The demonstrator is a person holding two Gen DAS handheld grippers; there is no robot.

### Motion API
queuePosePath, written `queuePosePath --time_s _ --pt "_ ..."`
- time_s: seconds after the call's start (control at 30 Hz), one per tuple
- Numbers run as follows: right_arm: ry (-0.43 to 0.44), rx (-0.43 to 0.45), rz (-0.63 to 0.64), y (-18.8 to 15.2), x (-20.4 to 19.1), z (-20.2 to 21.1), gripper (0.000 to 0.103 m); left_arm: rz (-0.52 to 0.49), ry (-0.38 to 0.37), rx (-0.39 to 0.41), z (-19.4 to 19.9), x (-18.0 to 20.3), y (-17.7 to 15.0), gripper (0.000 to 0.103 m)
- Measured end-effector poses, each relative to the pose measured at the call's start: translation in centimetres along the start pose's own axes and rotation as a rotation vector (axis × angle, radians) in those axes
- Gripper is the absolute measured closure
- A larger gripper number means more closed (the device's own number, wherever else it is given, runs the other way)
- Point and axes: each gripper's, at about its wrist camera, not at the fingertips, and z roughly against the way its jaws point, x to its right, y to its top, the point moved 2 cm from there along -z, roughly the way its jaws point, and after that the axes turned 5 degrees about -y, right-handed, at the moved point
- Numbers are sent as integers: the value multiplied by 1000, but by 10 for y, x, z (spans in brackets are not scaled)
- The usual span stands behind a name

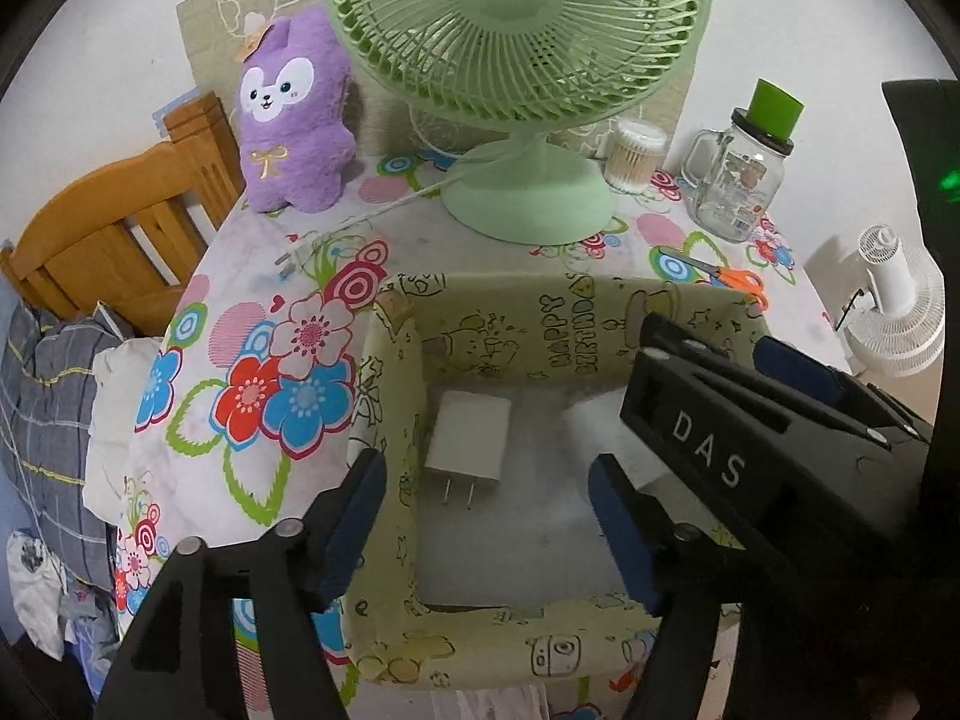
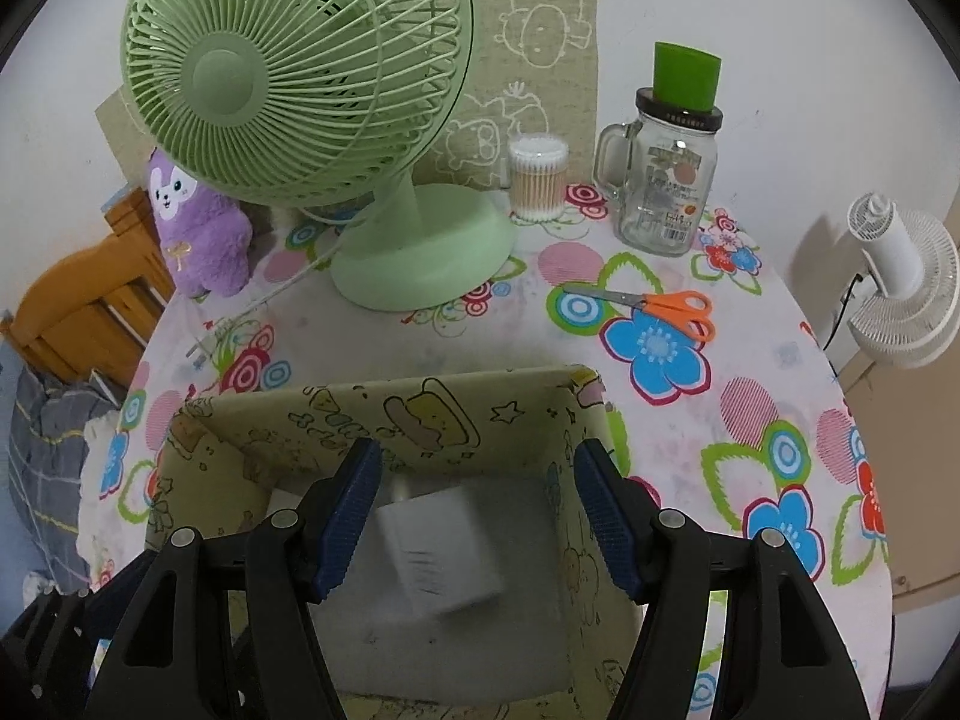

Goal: Organize rigid objects
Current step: 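Lower both chargers into the basket and open both tools, then raise both tools out of the basket toward the remaining items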

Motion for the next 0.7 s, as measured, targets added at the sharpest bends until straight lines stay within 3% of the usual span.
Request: queuePosePath --time_s 0.17,0.3,0.7 --pt "32 -11 5 -3 1 13 25 -19 12 22 10 6 -1 11" --pt "-9 17 21 -6 1 28 12 -3 8 31 19 3 -2 8" --pt "12 19 5 -18 11 58 10 4 7 42 43 -3 -12 1"
